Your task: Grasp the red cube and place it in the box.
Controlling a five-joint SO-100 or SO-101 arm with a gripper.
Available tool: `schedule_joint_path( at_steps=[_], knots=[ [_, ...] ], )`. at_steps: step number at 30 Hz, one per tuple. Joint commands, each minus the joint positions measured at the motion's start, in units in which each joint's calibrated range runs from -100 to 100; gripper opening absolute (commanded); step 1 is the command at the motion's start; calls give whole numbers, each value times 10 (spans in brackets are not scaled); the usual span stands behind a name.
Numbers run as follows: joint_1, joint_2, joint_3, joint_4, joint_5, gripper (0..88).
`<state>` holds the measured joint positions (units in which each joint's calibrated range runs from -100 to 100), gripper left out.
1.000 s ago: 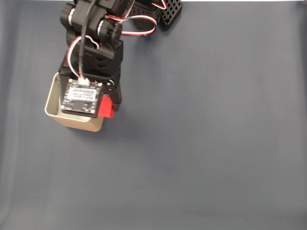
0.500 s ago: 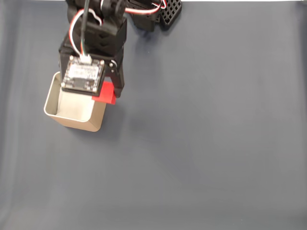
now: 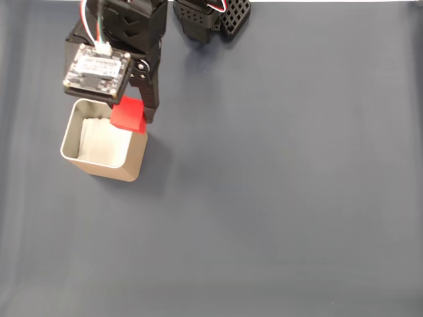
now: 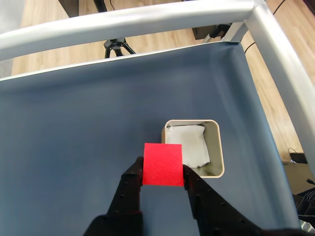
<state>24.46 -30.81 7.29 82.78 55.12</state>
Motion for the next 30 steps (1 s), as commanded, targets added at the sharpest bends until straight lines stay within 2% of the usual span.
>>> schedule_joint_path(
  at_steps=[1,7,21,30],
  knots=[
    [6,13,-40,-25,-2,18],
    [7,64,-71,-58,-5,18],
    [26,151,-132,-64,-3,18],
    [47,148,-116,-71,6,18]
  ],
)
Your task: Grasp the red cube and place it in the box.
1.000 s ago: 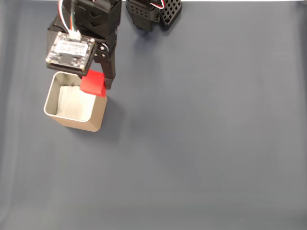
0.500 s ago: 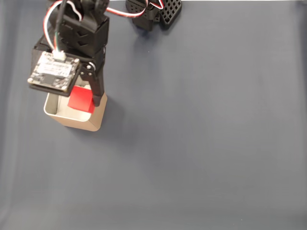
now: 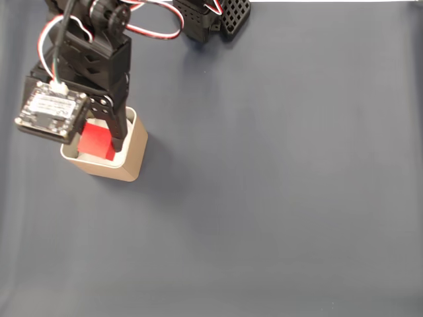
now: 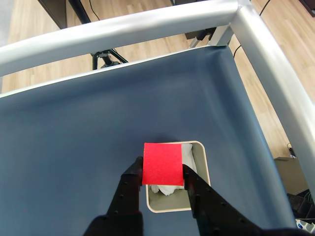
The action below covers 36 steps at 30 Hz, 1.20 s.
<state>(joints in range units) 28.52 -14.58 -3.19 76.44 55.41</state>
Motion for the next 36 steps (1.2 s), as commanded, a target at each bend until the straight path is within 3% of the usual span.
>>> schedule_joint_path(
  at_steps=[1,36],
  knots=[
    [7,-19,-5,-7,4,18],
    [39,-64,45,-33,14,17]
  ],
)
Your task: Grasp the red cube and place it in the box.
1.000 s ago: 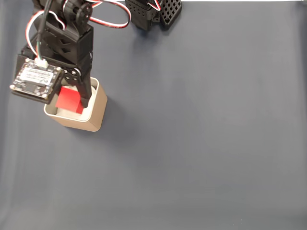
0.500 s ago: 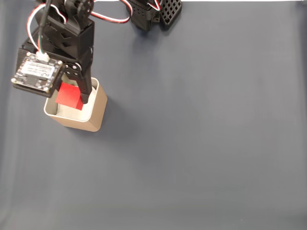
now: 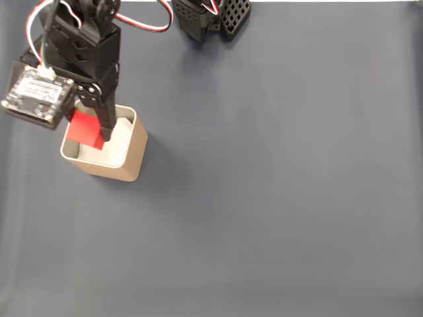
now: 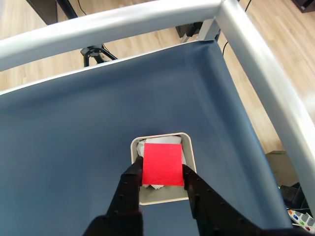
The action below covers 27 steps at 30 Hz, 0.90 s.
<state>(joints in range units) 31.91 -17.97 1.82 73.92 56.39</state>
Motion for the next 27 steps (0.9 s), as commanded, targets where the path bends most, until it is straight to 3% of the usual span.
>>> schedule_joint_path(
  at_steps=[1,18,27],
  knots=[
    [5,-31,-5,-8,4,17],
    [4,-51,15,-8,4,23],
    [3,-57,29,-8,0,151]
  ],
)
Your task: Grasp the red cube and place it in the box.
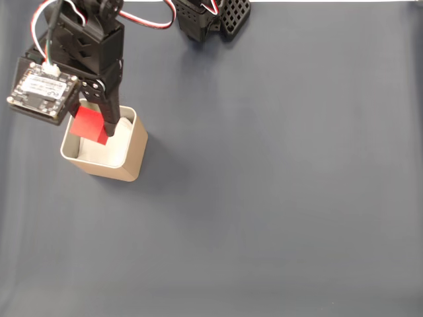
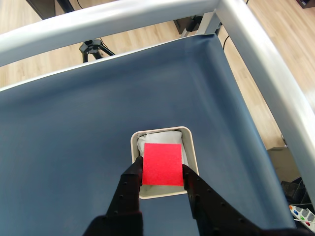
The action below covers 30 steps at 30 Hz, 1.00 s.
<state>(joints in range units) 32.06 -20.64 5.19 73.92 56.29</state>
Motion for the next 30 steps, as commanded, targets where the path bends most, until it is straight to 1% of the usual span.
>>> schedule_joint_path(
  at_steps=[1,4,9,11,15,30],
  knots=[
    [1,-30,-4,-8,1,179],
    [1,-30,-3,-9,-8,268],
    [0,-30,1,-10,-12,349],
    [0,-30,2,-15,-24,416],
    [0,-30,4,-26,-33,473],
    [1,-30,8,-43,-32,518]
  ],
)
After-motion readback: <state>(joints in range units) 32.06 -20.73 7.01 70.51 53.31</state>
